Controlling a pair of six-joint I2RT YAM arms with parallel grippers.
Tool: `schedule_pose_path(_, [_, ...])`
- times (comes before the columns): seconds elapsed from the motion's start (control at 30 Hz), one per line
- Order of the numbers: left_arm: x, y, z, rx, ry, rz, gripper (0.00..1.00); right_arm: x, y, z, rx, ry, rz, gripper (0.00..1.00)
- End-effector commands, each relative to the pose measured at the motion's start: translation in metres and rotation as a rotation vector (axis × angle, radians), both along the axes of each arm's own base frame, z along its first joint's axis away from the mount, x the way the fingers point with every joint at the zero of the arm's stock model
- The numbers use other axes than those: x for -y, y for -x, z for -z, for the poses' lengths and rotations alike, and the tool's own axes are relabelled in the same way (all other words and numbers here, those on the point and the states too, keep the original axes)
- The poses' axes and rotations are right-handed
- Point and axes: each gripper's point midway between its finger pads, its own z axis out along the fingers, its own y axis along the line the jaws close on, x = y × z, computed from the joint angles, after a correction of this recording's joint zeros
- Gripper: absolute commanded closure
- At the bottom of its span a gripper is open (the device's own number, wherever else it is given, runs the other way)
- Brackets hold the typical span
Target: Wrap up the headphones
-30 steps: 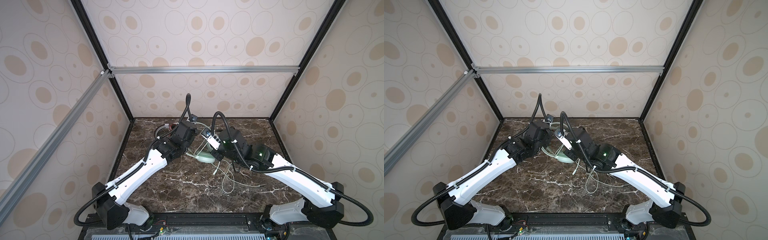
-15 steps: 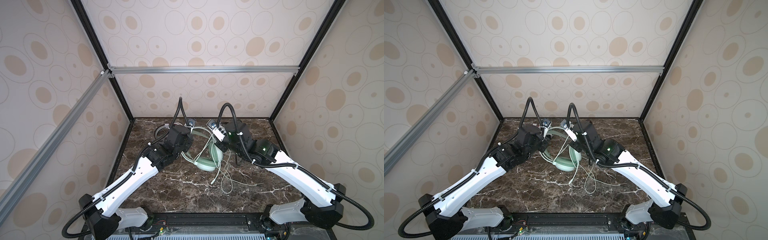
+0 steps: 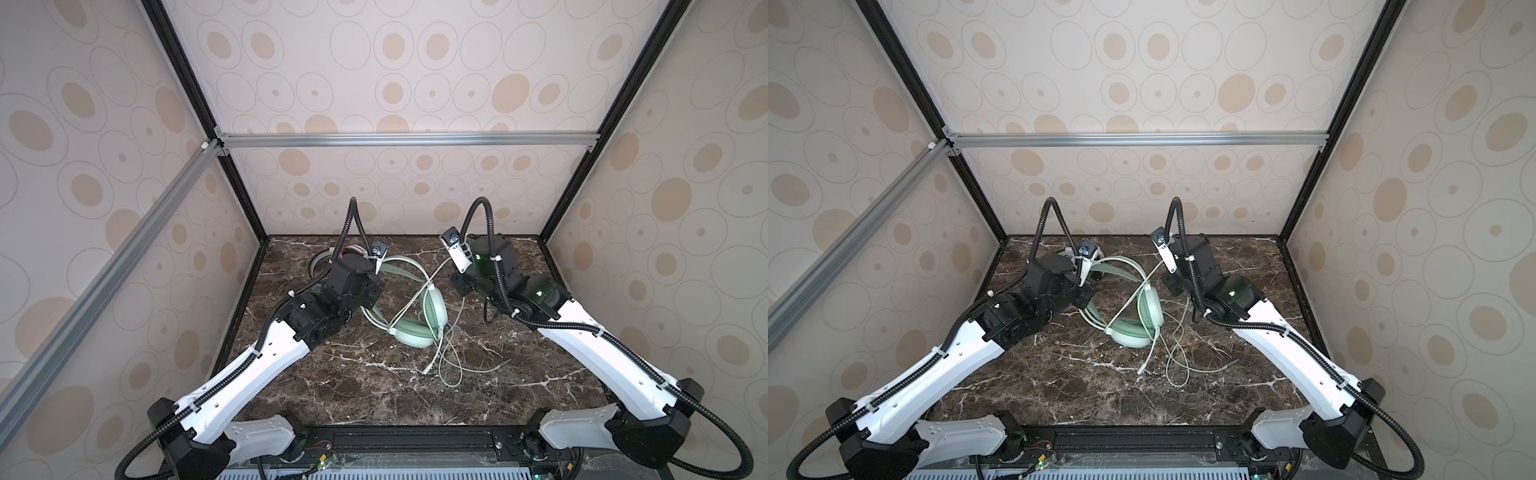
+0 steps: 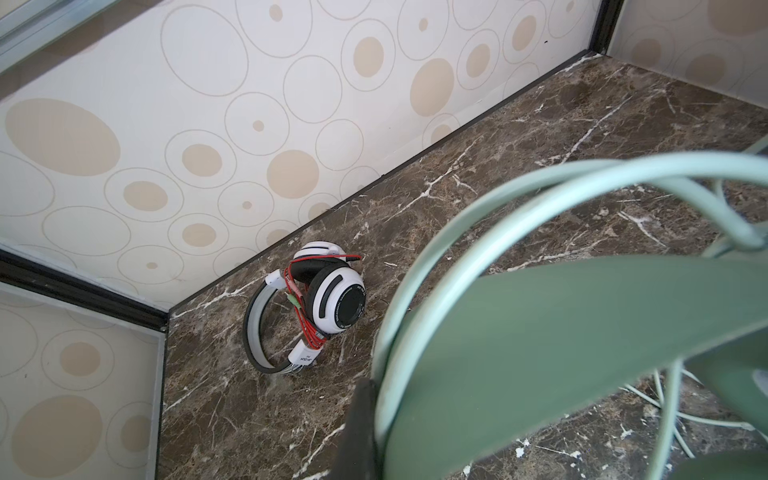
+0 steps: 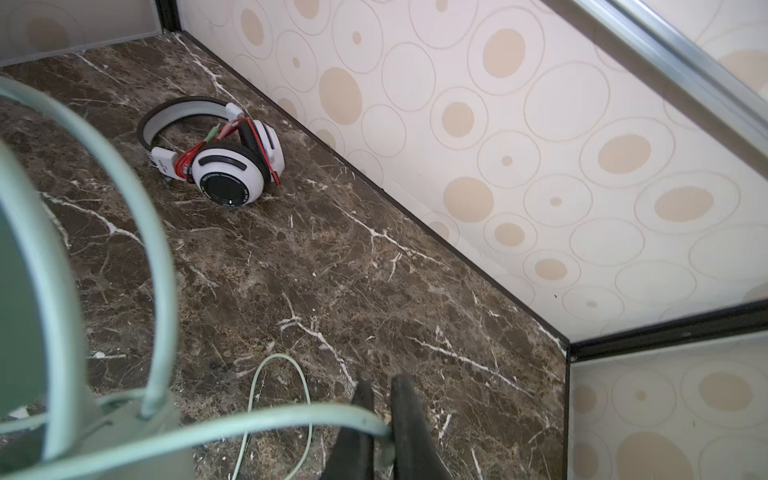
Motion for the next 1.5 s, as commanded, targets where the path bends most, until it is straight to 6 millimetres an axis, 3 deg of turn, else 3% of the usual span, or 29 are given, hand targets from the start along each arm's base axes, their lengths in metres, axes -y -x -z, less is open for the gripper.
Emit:
schedule_pose_path(0.0, [0.005, 0.009, -0.036, 0.043, 0.098, 0.042, 1.0, 0.023, -0.008, -0.019, 0.045, -0.172, 0.106, 0.88])
schedule_pose_path(0.27, [0.019, 0.018, -0.064, 0.053, 0.243, 0.108, 1.0, 0.024, -0.017, -0.012, 0.042, -0.277, 0.099, 0.85])
schedule_pose_path(0.67, [0.026, 0.032, -0.145, 0.149, 0.418, 0.186, 1.0, 0.002, -0.028, -0.033, 0.084, -0.474, -0.002, 0.79])
schedule_pose_path(0.83, [0.029, 0.033, -0.17, 0.178, 0.466, 0.204, 1.0, -0.008, -0.03, -0.033, 0.073, -0.547, -0.064, 0.77])
schedule_pose_path(1.03, [0.029, 0.033, -0.187, 0.199, 0.505, 0.206, 1.0, -0.007, -0.024, -0.032, 0.067, -0.577, -0.092, 0.65])
schedule_pose_path(1.2, [0.026, 0.033, -0.194, 0.202, 0.525, 0.196, 1.0, 0.02, -0.007, -0.028, 0.06, -0.563, -0.104, 0.51])
schedule_pose_path(1.47, [0.03, 0.03, -0.202, 0.18, 0.543, 0.207, 1.0, 0.033, 0.045, 0.004, -0.004, -0.345, -0.263, 0.48])
